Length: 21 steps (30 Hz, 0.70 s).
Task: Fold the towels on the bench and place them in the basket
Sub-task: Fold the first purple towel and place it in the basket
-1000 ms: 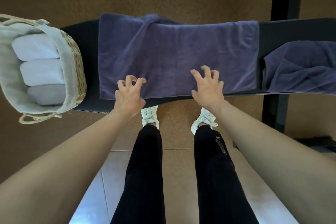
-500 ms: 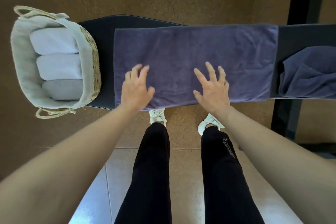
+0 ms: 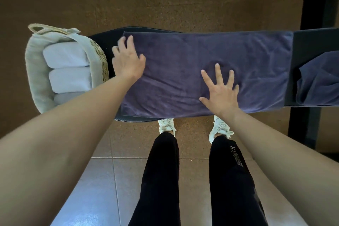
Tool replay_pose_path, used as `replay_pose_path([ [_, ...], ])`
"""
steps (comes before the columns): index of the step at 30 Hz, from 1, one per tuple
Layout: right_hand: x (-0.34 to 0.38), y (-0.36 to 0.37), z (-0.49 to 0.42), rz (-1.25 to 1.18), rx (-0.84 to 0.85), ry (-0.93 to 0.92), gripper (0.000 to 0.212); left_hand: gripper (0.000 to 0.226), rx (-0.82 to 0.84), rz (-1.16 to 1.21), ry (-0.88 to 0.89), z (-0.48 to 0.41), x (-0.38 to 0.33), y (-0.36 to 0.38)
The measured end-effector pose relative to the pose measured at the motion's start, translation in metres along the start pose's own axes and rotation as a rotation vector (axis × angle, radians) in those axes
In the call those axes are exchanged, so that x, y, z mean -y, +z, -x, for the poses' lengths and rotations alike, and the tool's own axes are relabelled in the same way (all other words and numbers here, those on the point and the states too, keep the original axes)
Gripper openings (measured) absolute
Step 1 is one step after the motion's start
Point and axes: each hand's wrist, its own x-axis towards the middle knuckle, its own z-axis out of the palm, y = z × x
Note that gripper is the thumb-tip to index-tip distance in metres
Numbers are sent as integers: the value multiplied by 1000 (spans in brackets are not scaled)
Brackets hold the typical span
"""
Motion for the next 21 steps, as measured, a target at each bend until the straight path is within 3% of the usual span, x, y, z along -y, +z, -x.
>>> replay_pose_path([
  [3, 0, 0, 1, 32, -6, -5, 99, 77, -24, 78, -148, -24, 6, -12],
  [5, 2, 1, 1, 31, -6, 6, 100, 73, 21, 253, -194, -34, 13, -19],
  [7, 3, 2, 1, 40, -23, 11, 102, 59, 78, 433, -220, -38, 17, -23],
  [14, 4, 7, 0, 37, -33, 16, 104, 14, 191, 697, -266, -47, 29, -37],
  [18, 3, 6, -1, 32, -29, 22, 105, 27, 268, 730, -264, -52, 39, -50],
  [21, 3, 6, -2, 31, -38, 24, 105, 30, 137, 680, -262, -57, 47, -55],
])
